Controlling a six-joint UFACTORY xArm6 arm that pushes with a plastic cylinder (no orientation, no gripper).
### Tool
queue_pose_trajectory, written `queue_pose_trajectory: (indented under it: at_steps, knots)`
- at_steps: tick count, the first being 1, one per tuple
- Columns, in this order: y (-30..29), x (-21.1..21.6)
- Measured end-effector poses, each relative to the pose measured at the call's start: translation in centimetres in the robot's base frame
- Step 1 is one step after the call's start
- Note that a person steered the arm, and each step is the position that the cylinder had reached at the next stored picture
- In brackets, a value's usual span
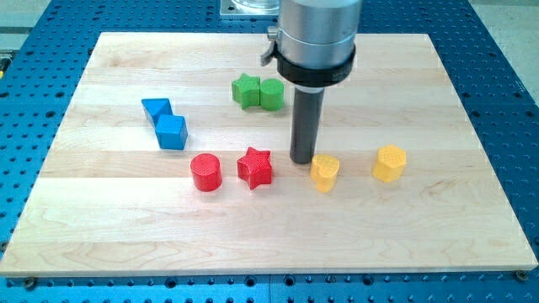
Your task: Move the yellow blocks together
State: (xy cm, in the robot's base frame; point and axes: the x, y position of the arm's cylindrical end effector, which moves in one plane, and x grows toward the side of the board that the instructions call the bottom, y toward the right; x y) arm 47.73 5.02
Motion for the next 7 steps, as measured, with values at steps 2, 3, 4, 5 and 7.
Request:
queue_pose_trajectory:
  at_steps: [2,3,4,5,7]
  knots:
    - [-5.1,2.1]
    - [-6.8,1.8]
    - [-6.8,1.8]
    - [-4.5,4.1]
    - [0.9,6.3]
